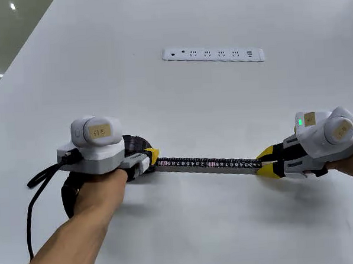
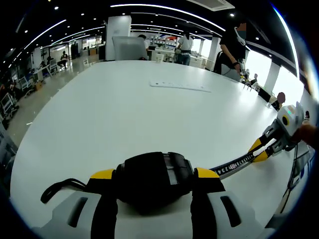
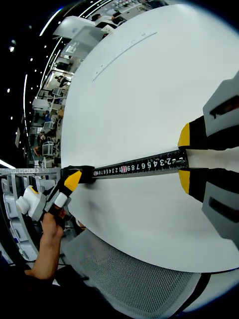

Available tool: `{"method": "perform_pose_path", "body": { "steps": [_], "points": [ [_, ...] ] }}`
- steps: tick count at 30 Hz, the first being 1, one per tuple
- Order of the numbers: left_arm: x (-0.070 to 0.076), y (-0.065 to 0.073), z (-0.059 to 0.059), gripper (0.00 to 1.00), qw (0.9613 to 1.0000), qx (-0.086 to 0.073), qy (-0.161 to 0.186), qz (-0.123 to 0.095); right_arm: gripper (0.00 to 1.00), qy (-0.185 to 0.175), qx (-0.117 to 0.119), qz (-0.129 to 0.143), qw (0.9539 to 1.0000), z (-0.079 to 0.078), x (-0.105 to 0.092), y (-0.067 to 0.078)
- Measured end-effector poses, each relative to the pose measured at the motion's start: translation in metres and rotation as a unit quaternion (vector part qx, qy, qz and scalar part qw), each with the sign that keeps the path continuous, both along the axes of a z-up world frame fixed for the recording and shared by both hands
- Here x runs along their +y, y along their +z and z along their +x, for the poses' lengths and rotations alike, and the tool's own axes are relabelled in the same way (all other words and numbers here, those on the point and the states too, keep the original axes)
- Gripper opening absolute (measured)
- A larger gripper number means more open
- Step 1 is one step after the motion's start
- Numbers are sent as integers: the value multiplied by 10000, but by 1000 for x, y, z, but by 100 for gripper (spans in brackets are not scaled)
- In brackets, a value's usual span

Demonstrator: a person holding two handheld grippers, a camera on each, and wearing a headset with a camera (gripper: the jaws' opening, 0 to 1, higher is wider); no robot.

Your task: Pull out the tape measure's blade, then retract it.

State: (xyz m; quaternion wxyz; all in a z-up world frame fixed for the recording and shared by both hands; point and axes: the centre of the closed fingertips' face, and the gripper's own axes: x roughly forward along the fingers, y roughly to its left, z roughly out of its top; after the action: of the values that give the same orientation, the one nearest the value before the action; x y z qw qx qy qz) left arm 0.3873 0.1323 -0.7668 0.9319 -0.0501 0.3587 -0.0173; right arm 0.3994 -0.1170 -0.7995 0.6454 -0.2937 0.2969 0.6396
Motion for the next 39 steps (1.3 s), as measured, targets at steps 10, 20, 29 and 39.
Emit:
{"method": "perform_pose_path", "body": {
  "steps": [10, 20, 29, 39],
  "points": [
    [1, 0, 1, 54, 10000, 10, 7, -50, 9, 19, 17, 9, 10000, -1, 6, 0],
    [1, -1, 2, 54, 10000, 20, -3, -70, 9, 43, 31, 27, 10000, 1, 11, -2],
    [1, 0, 1, 54, 10000, 21, -3, -97, 9, 60, 43, 50, 10000, -1, 19, -2],
    [1, 0, 1, 54, 9999, 13, -8, -114, 9, 83, 46, 85, 9999, -3, 30, -1]
  ]
}}
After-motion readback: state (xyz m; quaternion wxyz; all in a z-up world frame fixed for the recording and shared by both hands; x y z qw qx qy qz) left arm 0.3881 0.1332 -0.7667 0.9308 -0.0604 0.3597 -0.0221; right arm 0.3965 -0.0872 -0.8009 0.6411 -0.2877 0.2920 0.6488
